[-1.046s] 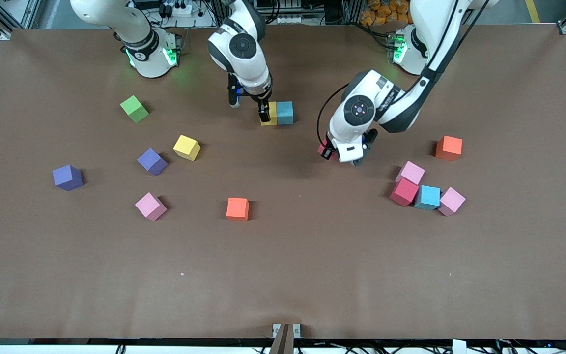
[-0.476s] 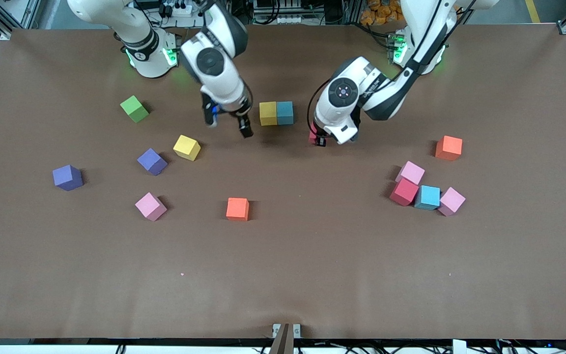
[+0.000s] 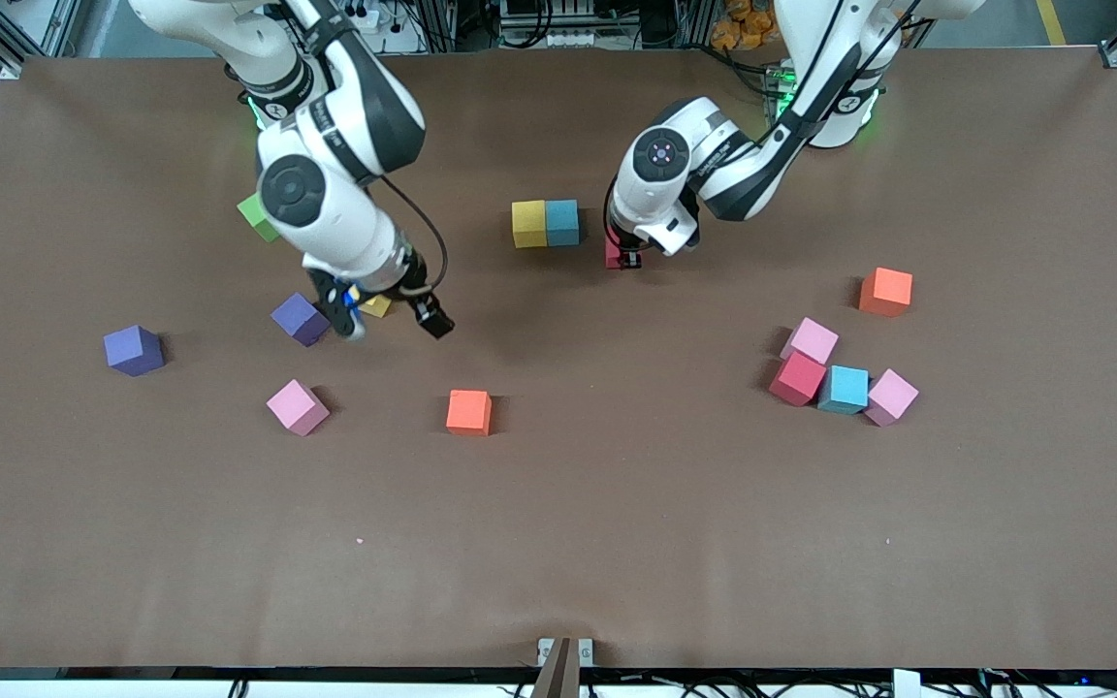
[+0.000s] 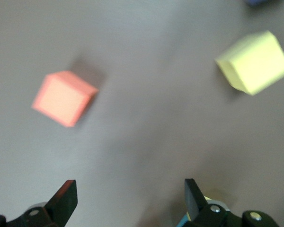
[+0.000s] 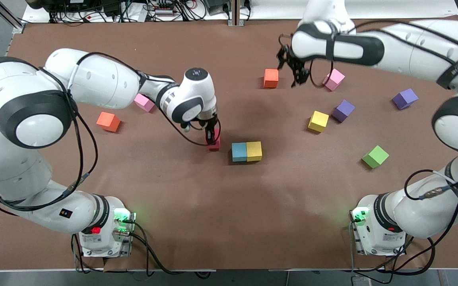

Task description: Form number 2 with 11 blocks

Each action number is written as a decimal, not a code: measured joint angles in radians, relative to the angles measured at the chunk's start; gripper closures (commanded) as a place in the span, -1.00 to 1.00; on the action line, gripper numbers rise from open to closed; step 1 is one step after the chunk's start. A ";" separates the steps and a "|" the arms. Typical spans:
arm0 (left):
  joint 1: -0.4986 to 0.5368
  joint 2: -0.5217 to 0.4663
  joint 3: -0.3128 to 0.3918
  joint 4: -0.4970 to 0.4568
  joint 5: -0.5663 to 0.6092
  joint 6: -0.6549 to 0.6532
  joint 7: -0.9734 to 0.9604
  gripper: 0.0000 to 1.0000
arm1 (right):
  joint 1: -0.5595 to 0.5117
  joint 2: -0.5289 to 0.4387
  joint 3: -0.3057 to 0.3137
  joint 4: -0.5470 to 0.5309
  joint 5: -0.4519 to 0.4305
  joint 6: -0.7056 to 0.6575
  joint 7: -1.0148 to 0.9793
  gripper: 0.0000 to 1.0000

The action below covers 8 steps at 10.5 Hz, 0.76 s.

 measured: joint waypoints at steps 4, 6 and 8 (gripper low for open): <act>-0.004 -0.002 -0.087 -0.020 0.058 0.035 -0.141 0.52 | 0.004 0.258 0.011 0.263 -0.172 -0.004 -0.353 -1.00; -0.005 -0.001 -0.098 -0.020 0.153 0.047 -0.198 0.52 | 0.002 0.339 0.011 0.299 -0.220 -0.003 -0.558 -1.00; -0.002 0.008 -0.097 -0.022 0.196 0.047 -0.202 0.52 | -0.006 0.395 0.007 0.317 -0.221 0.010 -0.711 -1.00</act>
